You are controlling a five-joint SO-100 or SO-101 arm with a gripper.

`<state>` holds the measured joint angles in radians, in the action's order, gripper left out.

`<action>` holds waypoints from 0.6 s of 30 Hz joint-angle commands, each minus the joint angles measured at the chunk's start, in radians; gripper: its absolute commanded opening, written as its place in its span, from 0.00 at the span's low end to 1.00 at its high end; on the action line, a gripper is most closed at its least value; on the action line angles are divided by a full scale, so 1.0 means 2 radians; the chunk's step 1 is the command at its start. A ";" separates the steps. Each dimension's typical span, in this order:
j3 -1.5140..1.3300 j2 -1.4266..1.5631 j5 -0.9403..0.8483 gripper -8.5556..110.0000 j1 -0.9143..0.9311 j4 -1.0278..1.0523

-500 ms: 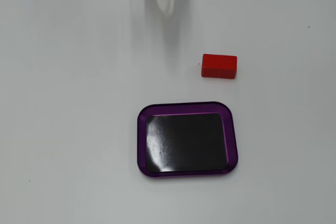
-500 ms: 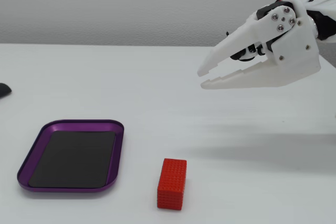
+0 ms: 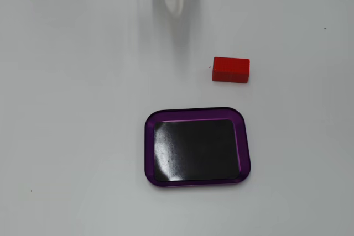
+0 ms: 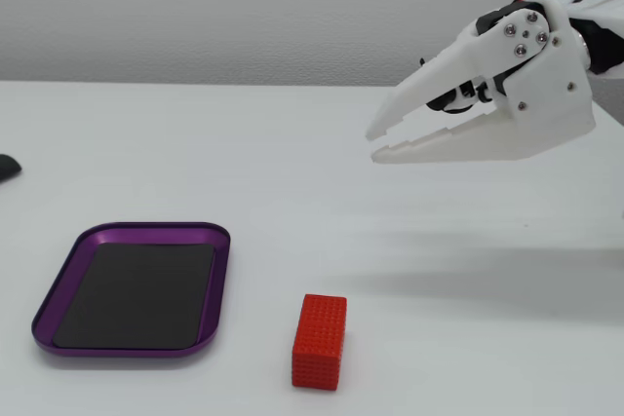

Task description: Pick up the cube and place it in the box.

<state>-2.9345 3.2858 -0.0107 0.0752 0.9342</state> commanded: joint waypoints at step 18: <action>0.370 -0.357 -0.047 0.07 -0.005 0.020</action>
<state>-2.3777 2.7366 -0.0813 0.0706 0.9127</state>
